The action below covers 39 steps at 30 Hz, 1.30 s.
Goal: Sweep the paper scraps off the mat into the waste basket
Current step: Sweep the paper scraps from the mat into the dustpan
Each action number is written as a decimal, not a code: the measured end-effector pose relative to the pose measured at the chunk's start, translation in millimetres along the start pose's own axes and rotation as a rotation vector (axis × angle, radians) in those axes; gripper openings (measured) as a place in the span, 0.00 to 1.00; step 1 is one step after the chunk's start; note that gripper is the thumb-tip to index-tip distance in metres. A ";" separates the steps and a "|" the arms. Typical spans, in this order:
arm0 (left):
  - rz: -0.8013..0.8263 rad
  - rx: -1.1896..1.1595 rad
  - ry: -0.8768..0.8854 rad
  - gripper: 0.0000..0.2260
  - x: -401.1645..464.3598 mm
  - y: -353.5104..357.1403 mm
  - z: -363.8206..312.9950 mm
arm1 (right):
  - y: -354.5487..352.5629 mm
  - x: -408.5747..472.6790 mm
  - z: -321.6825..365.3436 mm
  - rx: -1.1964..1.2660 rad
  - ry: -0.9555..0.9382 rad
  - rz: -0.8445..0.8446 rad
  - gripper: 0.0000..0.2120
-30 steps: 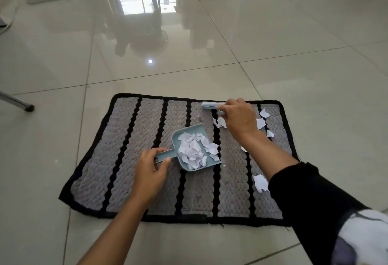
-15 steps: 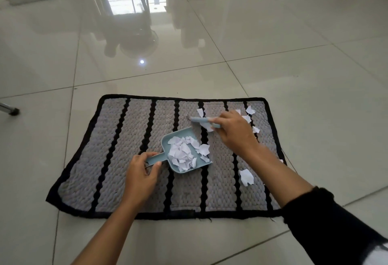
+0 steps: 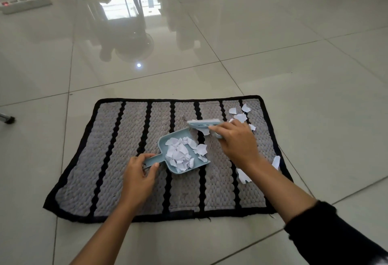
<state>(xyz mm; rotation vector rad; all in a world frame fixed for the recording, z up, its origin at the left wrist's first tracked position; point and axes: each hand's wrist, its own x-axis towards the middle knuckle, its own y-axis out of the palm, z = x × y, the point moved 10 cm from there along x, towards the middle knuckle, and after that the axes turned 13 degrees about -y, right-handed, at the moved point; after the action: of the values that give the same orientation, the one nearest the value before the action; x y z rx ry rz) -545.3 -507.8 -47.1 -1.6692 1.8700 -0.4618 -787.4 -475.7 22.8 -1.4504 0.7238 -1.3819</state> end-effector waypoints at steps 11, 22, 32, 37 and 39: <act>-0.010 0.017 0.004 0.10 -0.2 -0.9 -4.5 | 13.3 1.1 10.5 0.001 0.142 0.013 0.10; -0.009 0.029 -0.007 0.10 4.3 1.3 -0.7 | -10.0 5.2 -67.1 -0.203 0.299 0.074 0.12; -0.010 0.061 0.004 0.10 12.7 3.5 -8.9 | -33.4 -4.9 -60.4 -0.328 0.279 -0.046 0.12; 0.040 0.040 0.031 0.10 11.7 17.2 -18.7 | -8.6 -16.7 -58.6 -0.207 0.359 0.089 0.10; 0.053 0.026 0.028 0.10 11.5 22.5 -22.8 | -11.6 -20.0 -28.4 -0.148 0.303 0.039 0.09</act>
<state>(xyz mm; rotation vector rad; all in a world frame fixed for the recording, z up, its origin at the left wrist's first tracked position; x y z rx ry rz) -577.6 -518.4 -45.5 -1.5998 1.9152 -0.4882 -820.7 -460.3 22.4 -1.3446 1.0608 -1.5628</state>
